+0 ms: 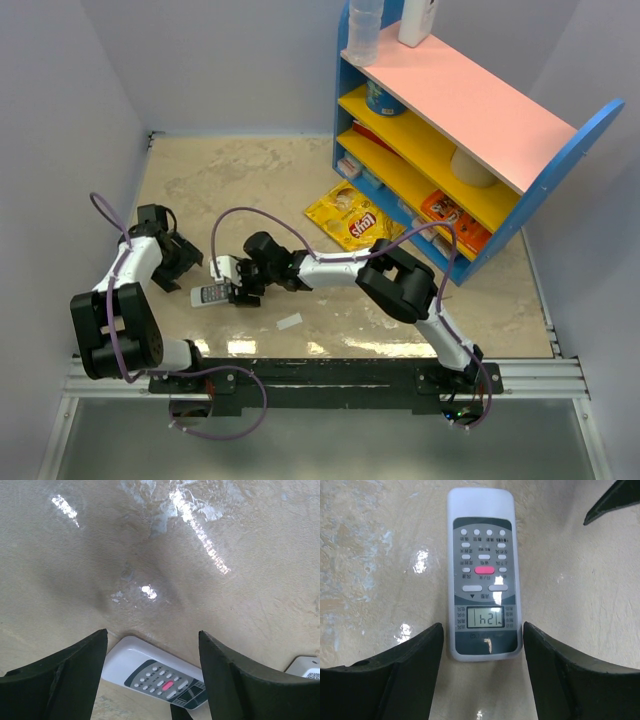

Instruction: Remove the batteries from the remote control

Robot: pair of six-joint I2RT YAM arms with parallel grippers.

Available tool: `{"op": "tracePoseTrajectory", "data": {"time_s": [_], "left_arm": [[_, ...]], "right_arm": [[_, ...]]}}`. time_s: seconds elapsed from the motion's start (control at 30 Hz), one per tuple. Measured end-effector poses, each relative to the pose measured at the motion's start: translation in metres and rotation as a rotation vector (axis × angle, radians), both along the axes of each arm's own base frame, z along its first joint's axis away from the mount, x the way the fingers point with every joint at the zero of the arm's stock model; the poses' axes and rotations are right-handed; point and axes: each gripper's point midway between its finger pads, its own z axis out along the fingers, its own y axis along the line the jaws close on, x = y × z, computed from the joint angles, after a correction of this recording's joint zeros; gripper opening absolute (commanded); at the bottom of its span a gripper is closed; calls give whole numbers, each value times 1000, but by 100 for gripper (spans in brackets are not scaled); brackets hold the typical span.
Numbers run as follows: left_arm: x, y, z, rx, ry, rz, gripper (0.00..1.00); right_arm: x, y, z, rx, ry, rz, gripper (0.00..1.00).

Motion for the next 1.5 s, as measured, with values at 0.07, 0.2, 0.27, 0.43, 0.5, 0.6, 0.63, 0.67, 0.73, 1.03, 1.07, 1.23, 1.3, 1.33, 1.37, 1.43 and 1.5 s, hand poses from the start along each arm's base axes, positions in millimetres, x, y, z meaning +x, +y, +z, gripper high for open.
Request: {"op": "tracePoseTrajectory", "data": {"time_s": [0.07, 0.2, 0.27, 0.43, 0.5, 0.6, 0.63, 0.67, 0.73, 1.03, 1.07, 1.23, 1.3, 1.33, 1.37, 1.43, 1.5], "left_arm": [[0, 0, 0, 0, 0, 0, 77], [0, 0, 0, 2, -1, -3, 76], [1, 1, 1, 7, -7, -20, 76], [10, -2, 14, 10, -80, -91, 74], [17, -6, 24, 5, -135, -129, 74], [26, -12, 42, -1, -229, -189, 74], [27, -14, 45, -3, -247, -201, 74], [29, -15, 48, -8, -264, -211, 74], [30, -19, 49, -24, -280, -224, 74], [16, -41, 19, -140, -251, -231, 68], [15, -45, 15, -163, -251, -229, 67], [12, -60, -6, -270, -235, -206, 59], [12, -65, -11, -299, -230, -196, 54], [13, -66, -11, -309, -232, -194, 52], [13, -67, -11, -316, -236, -192, 46], [17, -68, -9, -325, -253, -188, 38], [20, -68, -8, -329, -268, -181, 24]], "right_arm": [[-1, 2, 0, -1, 1, 13, 61], [-2, 6, 0, -2, 3, 38, 36], [-2, 6, -1, -4, 4, 37, 32], [1, 1, 0, 14, 58, -19, 25], [1, -7, 2, 25, 101, -58, 24], [8, -22, 4, 27, 183, -137, 23], [11, -25, 4, 27, 205, -160, 22], [16, -28, 5, 31, 234, -187, 22], [26, -33, 6, 40, 289, -236, 22], [48, -46, 11, 80, 500, -358, 20], [47, -45, 11, 85, 515, -357, 21], [39, -43, 12, 89, 577, -349, 22], [38, -42, 13, 89, 590, -352, 23], [37, -42, 13, 89, 596, -353, 27], [37, -42, 13, 89, 601, -355, 29], [37, -42, 13, 88, 606, -360, 36], [37, -42, 11, 92, 602, -365, 46]]}}
